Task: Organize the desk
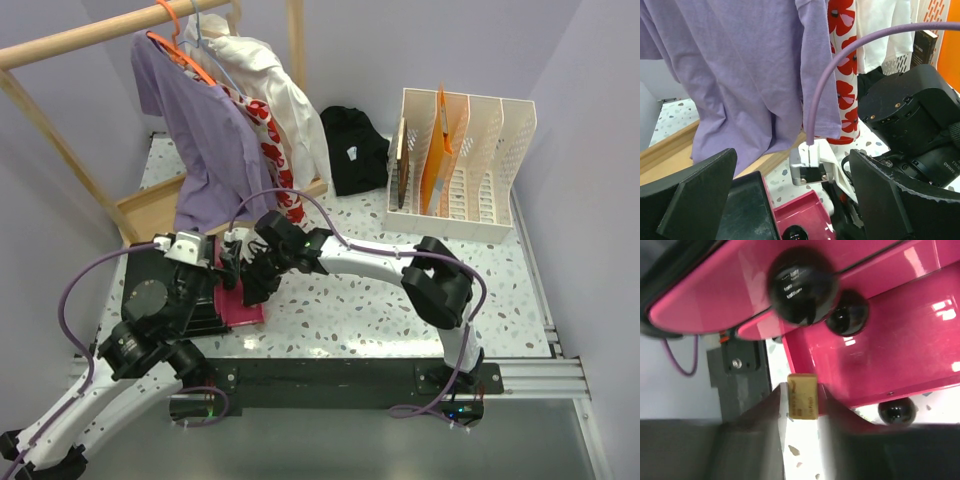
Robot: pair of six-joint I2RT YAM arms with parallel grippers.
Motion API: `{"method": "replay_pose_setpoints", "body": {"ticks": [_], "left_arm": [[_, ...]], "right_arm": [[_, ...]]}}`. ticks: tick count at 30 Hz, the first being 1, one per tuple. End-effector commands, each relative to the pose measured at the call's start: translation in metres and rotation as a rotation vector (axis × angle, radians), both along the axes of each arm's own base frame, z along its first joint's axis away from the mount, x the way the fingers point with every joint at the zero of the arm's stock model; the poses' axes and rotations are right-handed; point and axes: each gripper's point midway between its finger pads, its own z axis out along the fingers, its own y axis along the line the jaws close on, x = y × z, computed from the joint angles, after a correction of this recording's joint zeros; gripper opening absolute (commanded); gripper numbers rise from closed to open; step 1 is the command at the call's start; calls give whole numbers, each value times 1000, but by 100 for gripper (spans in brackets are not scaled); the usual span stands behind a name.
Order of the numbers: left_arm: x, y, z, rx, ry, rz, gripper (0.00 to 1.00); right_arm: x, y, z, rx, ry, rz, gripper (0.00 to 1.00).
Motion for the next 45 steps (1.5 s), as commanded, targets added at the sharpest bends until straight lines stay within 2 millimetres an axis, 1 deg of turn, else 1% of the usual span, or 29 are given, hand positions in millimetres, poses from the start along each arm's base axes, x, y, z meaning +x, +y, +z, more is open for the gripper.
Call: {"method": "replay_pose_setpoints", "body": {"ticks": [1,6,8,9,11,13,14,16,17,18,19,20,21,22,23,24,25,26,27,28,29,31,32,34,35,38,42,43,45], "left_arm": [[7,5,5,-46,-30,54,100],[2,3,10,-76,-61,20,100],[0,-1,13,-82,-72,-3,100],[1,-2,12,-81,-71,-10,100],[-1,-7,13,-82,-76,-38,100],[-2,-12,12,-110,-70,-63,100],[-2,-14,12,-123,-65,-71,100],[-4,-22,10,-133,-59,-115,100],[-5,-26,11,-146,-55,-133,100],[-6,-30,10,-150,-47,-154,100],[-7,-38,4,-140,-21,-190,100],[-8,-43,6,-171,2,-209,100],[-10,-48,3,-179,33,-232,100],[-12,-60,-11,-158,105,-275,98],[-16,-67,-7,-192,138,-310,96],[-20,-75,-12,-191,181,-350,93],[-28,-91,-29,-154,275,-430,90],[-32,-96,-25,-177,319,-453,89],[-35,-100,-31,-173,371,-468,86],[-44,-109,-48,-142,464,-518,84],[-49,-113,-51,-160,510,-530,83],[-60,-119,-65,-154,601,-564,80],[-63,-120,-71,-171,641,-560,79],[-70,-123,-83,-166,707,-562,78],[-72,-123,-89,-170,736,-550,78],[-69,-115,-104,-164,775,-484,78],[-70,-118,-120,-148,835,-471,78],[-73,-121,-131,-131,888,-470,78],[-81,-124,-144,-91,949,-475,76]], "right_arm": [[19,21,25,48,-24,-127,99],[17,10,32,50,-105,-70,99],[3,4,45,84,-116,25,99],[-1,-3,44,72,-134,71,99],[-10,-14,58,102,-190,154,99],[-11,-28,61,88,-271,209,99],[-11,-38,68,85,-314,217,99],[-10,-60,66,34,-398,271,99],[-8,-73,57,-12,-427,271,99],[-9,-88,65,-17,-487,304,99],[-9,-99,63,-40,-508,315,99],[-8,-115,53,-81,-517,318,99],[-10,-129,56,-99,-543,330,99],[-9,-139,56,-117,-549,328,99],[-6,-153,47,-147,-532,315,99],[-7,-164,45,-162,-516,317,99],[-8,-174,47,-153,-504,304,99],[0,-186,46,-155,-480,273,99],[-5,-190,50,-117,-441,273,99],[-6,-197,53,-103,-430,264,99],[-2,-208,49,-108,-411,238,99],[0,-213,51,-73,-407,214,99],[5,-223,51,-73,-408,176,99],[11,-231,46,-75,-394,130,99],[20,-240,45,-89,-390,88,99],[23,-253,35,-133,-368,65,99],[17,-259,29,-137,-374,109,99],[16,-259,29,-133,-380,117,99],[15,-258,30,-124,-384,121,99]]}}
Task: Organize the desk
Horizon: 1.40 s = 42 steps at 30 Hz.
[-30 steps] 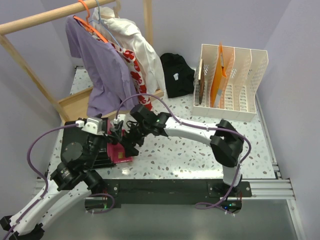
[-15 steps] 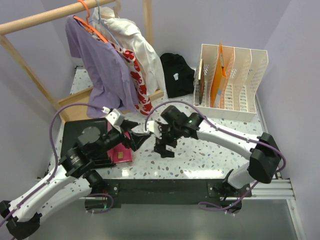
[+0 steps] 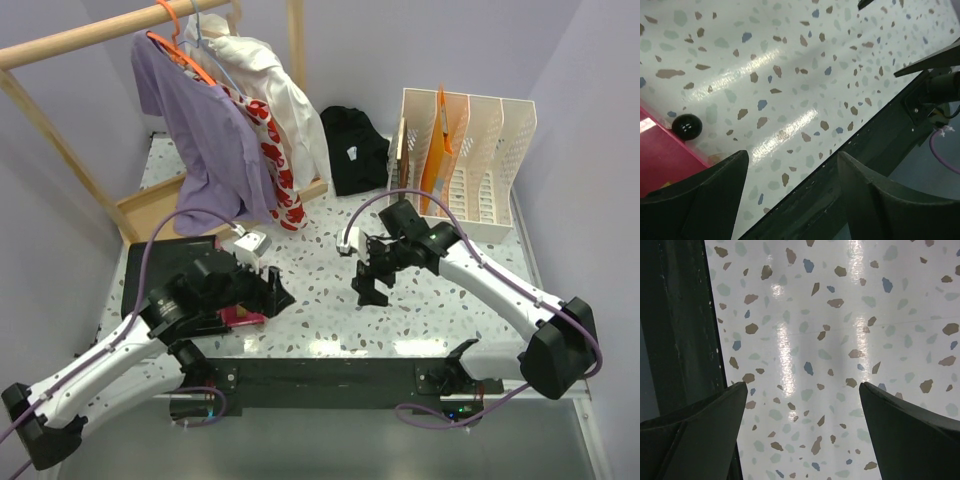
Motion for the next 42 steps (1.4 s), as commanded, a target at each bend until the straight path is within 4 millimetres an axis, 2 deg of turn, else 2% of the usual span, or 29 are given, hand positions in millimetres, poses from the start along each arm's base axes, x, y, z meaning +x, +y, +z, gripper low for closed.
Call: {"method": "replay_pose_setpoints", "body": {"ticks": [1,2,3,5,10,13,16,18,23,30,38,42], "left_arm": [[-14,-6,-33,96,142,-8,76],[-16,-7,-33,113,151,-6,76],[-28,-7,-38,151,173,-23,76],[-32,-5,-44,188,217,39,76],[-73,1,-80,327,347,196,77],[-85,8,-101,415,357,296,80],[-81,11,-117,456,299,380,83],[-69,15,-125,469,237,444,84],[-42,16,-129,468,87,510,85],[-38,42,-153,527,55,594,82],[-24,50,-156,446,12,673,76],[-22,58,-164,449,18,688,71]], "right_arm": [[-8,0,4,31,-8,62,99],[-7,0,4,34,-12,58,99],[-6,0,4,35,-12,55,99],[-5,0,4,36,-14,51,99],[-3,-1,1,24,-8,40,99],[-2,-1,-1,19,-6,35,99],[-2,-1,-2,16,1,33,99],[-2,0,-3,15,5,34,99],[-1,0,-3,17,7,30,99],[0,0,-7,9,16,27,99],[-2,0,-9,3,33,28,99],[-2,0,-10,0,40,26,99]]}}
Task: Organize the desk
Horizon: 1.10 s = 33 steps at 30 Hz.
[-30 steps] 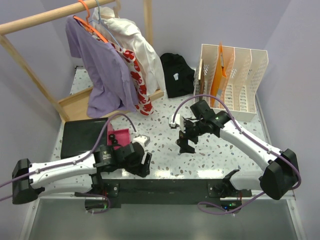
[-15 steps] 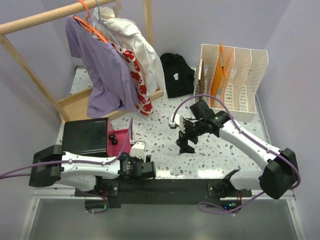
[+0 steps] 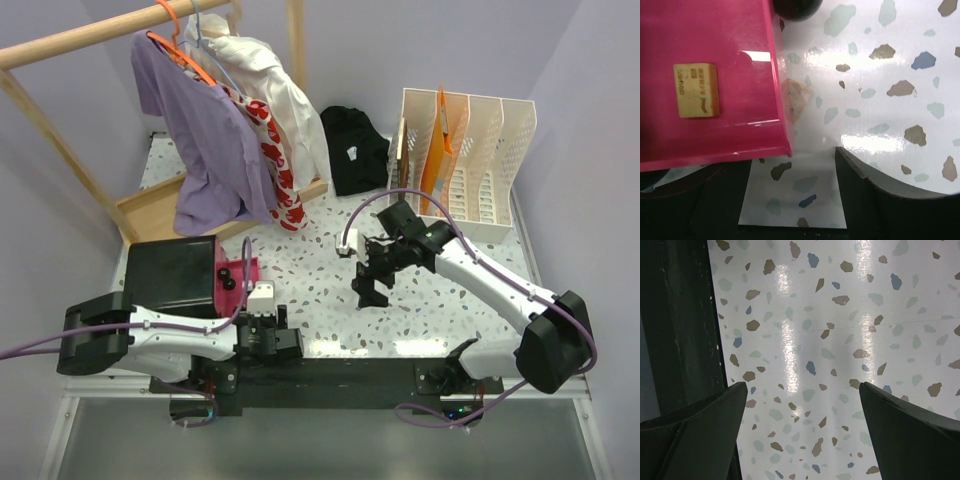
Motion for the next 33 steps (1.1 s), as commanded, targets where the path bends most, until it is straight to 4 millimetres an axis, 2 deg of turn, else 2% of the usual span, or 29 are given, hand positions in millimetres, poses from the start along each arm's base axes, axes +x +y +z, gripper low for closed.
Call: {"method": "replay_pose_setpoints", "body": {"ticks": [1,3,11,15,20,21,24,30,33], "left_arm": [[11,18,-6,8,-62,59,70],[10,24,-10,4,-60,69,68],[12,24,-11,-15,-68,65,55],[11,24,-12,-11,-65,57,45],[12,16,-11,-19,-61,23,29],[12,13,-10,-23,-59,14,23],[9,3,-10,-33,-38,-30,15],[-2,-37,0,-77,12,-219,9],[-11,-50,2,-82,54,-317,9]], "right_arm": [[-1,1,0,14,10,5,99],[-1,1,0,14,10,3,99],[0,1,0,15,18,1,99],[0,1,1,18,22,0,99],[0,1,1,20,22,-1,99],[0,1,1,19,23,-1,99],[0,1,1,18,23,0,99],[0,0,2,20,19,0,99],[0,0,2,20,18,1,99]]}}
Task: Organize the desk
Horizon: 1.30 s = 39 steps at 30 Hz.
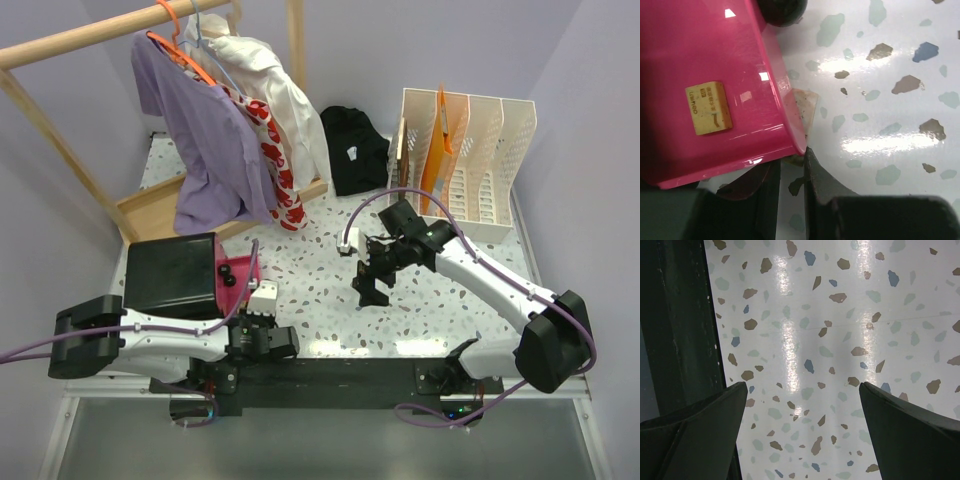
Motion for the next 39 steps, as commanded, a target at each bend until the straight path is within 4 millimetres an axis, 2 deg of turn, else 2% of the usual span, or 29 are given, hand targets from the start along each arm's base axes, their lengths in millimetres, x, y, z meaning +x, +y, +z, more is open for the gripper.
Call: {"method": "replay_pose_setpoints", "body": {"ticks": [1,5,11,17,24,33,39], "left_arm": [[-22,-66,4,-174,126,-203,9],[-31,-78,8,-213,152,-301,8],[-30,-95,31,-306,125,-372,7],[-30,-91,38,-370,207,-376,7],[-24,-79,61,-478,215,-331,5],[-35,-81,64,-436,239,-462,1],[-11,-84,111,-451,93,-439,0]], "right_arm": [[-2,3,3,22,13,13,99],[-2,3,3,22,13,13,99],[-3,2,2,21,18,13,99],[-3,3,2,22,16,15,99],[-5,2,1,21,29,21,99],[-9,4,-2,15,69,42,99],[-8,4,-2,15,67,40,99]]}}
